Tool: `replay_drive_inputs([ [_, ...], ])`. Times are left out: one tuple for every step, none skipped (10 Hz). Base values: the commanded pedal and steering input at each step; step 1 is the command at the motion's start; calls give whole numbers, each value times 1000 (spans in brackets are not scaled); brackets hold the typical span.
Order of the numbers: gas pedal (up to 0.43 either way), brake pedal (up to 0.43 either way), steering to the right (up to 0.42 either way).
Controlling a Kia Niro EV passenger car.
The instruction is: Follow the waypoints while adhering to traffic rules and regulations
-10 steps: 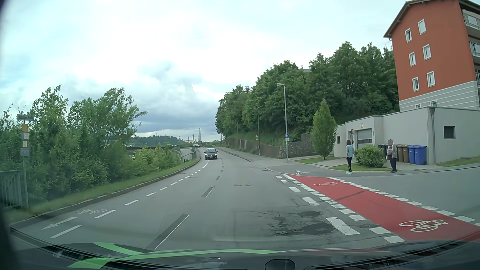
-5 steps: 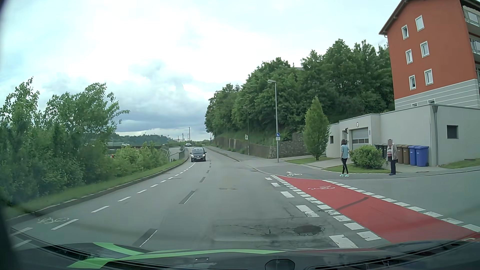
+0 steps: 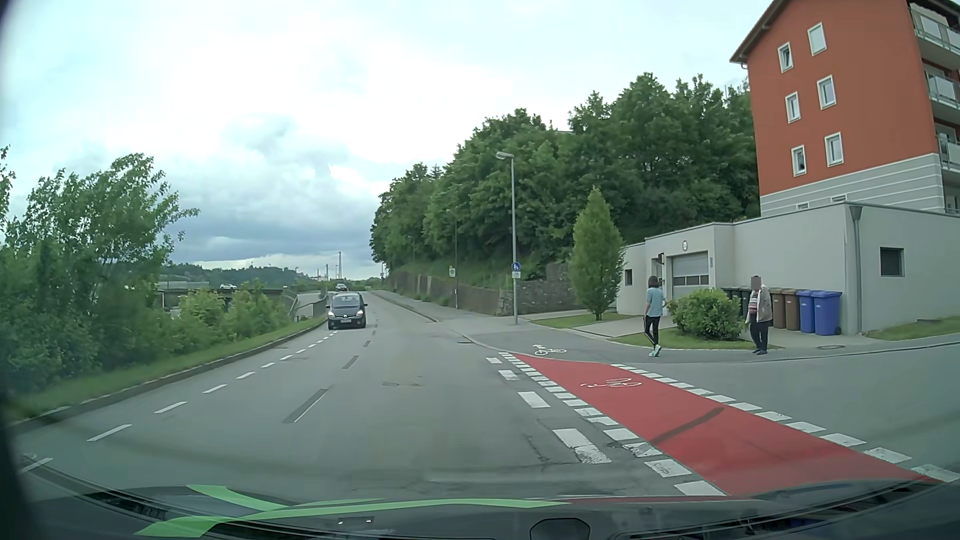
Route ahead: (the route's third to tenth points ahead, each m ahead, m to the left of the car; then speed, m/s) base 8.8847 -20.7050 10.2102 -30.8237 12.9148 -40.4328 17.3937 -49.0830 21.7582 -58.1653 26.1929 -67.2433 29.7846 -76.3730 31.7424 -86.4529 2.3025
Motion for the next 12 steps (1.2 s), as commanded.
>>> replay_drive_inputs([
  [0,128,322],
  [20,128,340],
  [47,128,353],
  [59,128,361],
  [59,122,371],
  [47,122,383],
  [47,122,401],
  [47,122,412],
  [47,122,424],
  [47,128,434],
  [47,140,456],
  [47,128,479],
])
